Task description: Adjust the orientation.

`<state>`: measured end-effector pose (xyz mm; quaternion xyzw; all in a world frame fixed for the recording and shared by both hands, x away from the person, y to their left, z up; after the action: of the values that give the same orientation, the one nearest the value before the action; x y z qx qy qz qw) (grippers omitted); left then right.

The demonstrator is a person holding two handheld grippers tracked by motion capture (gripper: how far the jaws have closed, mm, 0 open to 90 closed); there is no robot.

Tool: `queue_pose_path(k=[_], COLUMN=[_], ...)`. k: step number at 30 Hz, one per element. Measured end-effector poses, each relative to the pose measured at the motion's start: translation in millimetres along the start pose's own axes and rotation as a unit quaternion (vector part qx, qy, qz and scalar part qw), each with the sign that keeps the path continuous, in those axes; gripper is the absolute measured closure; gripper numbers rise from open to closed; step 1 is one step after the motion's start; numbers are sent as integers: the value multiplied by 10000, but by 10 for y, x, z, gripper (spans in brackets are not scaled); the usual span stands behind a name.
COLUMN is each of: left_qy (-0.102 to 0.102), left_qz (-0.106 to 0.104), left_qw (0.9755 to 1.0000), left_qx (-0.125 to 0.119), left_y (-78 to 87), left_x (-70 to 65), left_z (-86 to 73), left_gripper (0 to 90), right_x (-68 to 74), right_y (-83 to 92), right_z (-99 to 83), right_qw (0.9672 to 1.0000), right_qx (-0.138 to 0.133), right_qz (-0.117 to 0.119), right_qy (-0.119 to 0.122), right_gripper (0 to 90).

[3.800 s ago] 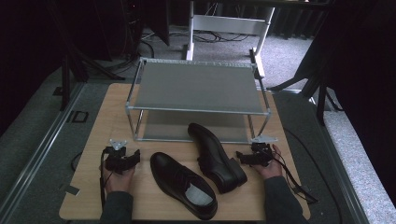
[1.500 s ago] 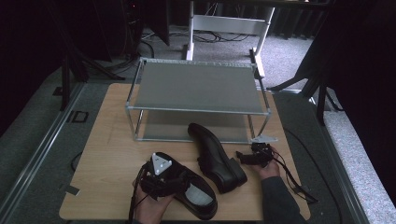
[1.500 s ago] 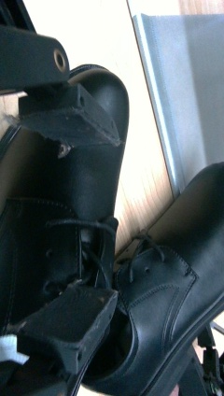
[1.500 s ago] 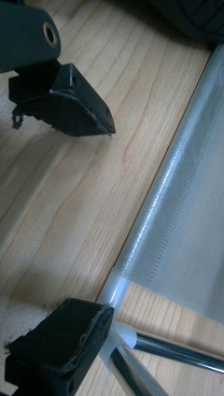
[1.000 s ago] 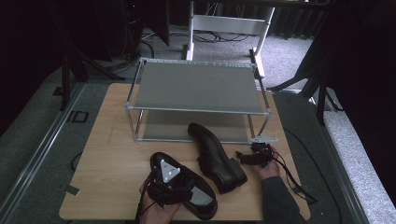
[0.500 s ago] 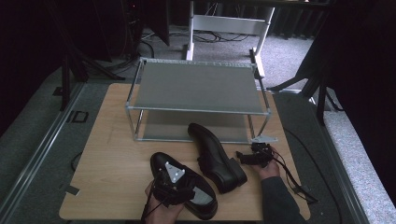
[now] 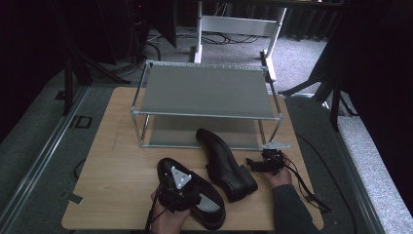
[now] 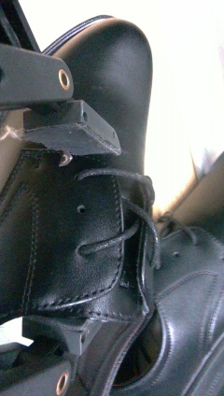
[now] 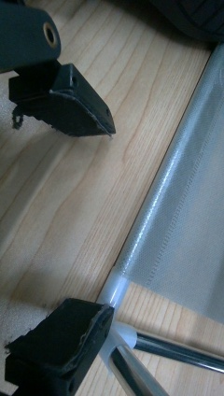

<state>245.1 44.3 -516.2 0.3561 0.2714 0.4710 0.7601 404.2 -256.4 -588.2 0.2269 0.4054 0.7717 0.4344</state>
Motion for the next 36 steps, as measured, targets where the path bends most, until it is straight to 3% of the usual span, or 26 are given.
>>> queue_pose_path(k=[9,16,17,18,19,20,22,26,31,35,36], left_qy=[-45,-88,-94,-159,-256,-228,-250,-302,-319,-460,-608], left_qz=[-70,93,118,241,333,370,443,647,682,697,800], left_qw=[10000,9999,9999,9993,9986,9985,9981,9966,9957,9942,9917], left_qx=[17,41,24,-242,-306,-338,-356,-401,-533,-677,-804], left_y=[32,90,101,171,202,213,226,208,195,189,181], left_x=[91,81,92,99,121,142,201,249,292,292,278], left_z=[50,40,49,78,111,132,181,246,333,407,466], left_gripper=[344,407,457,582,618,681,717,758,788,792,798], right_x=[0,0,0,0,-1,0,-1,-1,0,-1,-1], right_y=[0,0,0,0,0,0,0,0,0,0,0], right_z=[0,0,0,0,0,0,0,0,0,0,0], right_qw=[10000,10000,10000,10000,10000,10000,10000,10000,10000,10000,10000], right_qx=[0,0,1,1,1,0,2,1,1,2,1], right_qz=[1,1,1,1,-1,0,-1,-2,0,-1,-2], right_qy=[1,1,-1,0,4,1,4,5,-1,3,4], right_gripper=[110,110,110,110,110,110,110,110,110,110,110])
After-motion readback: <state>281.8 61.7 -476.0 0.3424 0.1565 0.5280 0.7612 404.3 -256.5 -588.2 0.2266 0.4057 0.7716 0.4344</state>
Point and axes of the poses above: each handheld gripper's, and its own axes: y roughly backward along the jaws, z roughly out of its top, x roughly to its left, the point moved 4 cm from there along -y, roughly forward along the jaws, and after that the axes turned 11 degrees about x, right-handed, at the moved point
